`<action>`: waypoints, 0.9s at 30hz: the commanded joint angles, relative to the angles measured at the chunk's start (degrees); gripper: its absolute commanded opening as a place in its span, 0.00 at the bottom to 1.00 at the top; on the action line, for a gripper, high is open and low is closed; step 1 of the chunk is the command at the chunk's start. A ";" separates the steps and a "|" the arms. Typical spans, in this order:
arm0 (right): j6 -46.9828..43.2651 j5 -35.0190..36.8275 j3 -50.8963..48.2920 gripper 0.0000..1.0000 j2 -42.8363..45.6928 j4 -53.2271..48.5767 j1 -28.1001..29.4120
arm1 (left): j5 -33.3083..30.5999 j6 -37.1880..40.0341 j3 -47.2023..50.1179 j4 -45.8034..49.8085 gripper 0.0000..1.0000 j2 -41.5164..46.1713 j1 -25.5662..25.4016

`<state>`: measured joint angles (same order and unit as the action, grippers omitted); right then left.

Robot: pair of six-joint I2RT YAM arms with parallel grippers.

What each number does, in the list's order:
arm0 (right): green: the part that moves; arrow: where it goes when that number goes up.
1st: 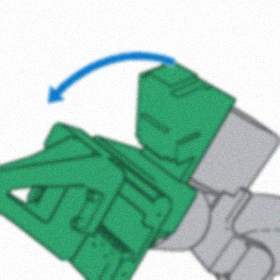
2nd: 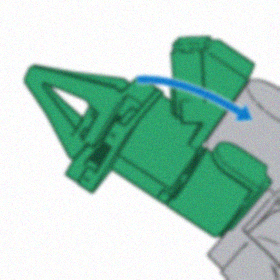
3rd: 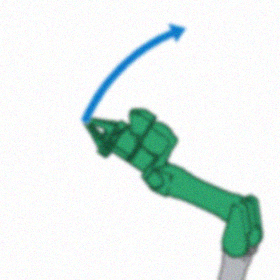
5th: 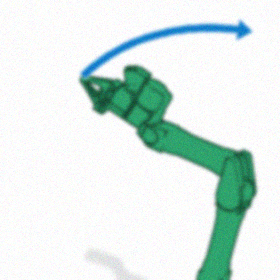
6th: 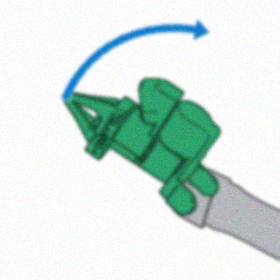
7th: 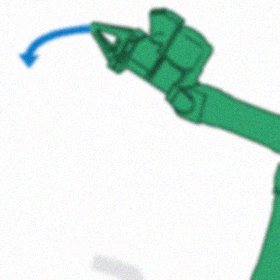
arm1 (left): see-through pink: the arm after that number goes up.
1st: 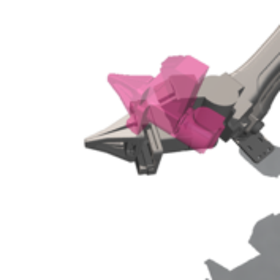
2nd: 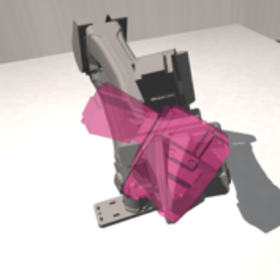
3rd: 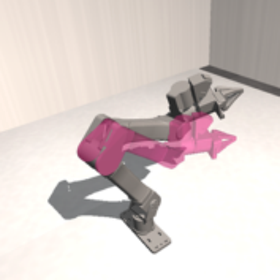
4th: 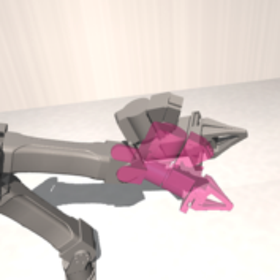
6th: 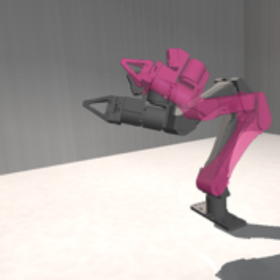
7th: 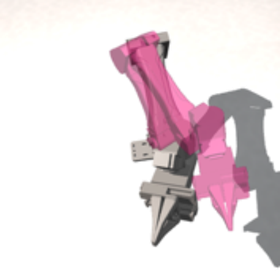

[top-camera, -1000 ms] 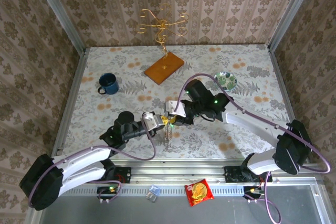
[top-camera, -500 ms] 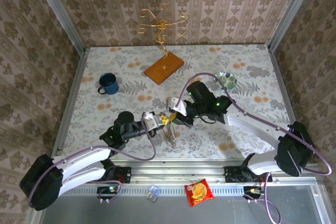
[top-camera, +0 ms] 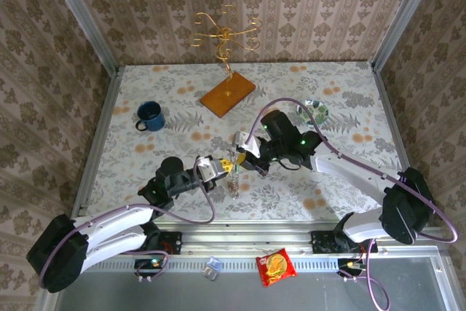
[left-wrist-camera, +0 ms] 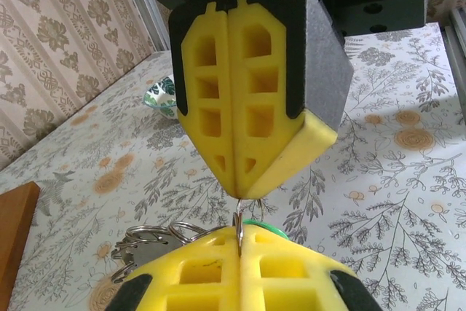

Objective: Put the keys on the keyring

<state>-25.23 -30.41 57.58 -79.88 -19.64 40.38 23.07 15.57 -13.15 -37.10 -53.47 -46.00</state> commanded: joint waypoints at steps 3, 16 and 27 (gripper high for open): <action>2.72 -2.34 -0.39 0.00 -1.71 1.83 -0.30 | 0.88 -4.82 1.29 -12.04 0.00 -2.58 0.09; 1.81 -1.70 -10.06 0.27 6.29 16.58 -1.10 | 3.86 -8.60 1.90 -16.05 0.00 -4.90 0.25; -1.50 -5.72 -12.24 0.25 6.10 20.37 -1.10 | 6.35 -10.28 1.64 -17.85 0.00 -5.94 0.56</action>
<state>-24.88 -33.69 46.19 -74.52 -1.96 39.48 27.33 7.09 -11.49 -50.28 -59.20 -45.71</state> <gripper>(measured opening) 0.250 0.049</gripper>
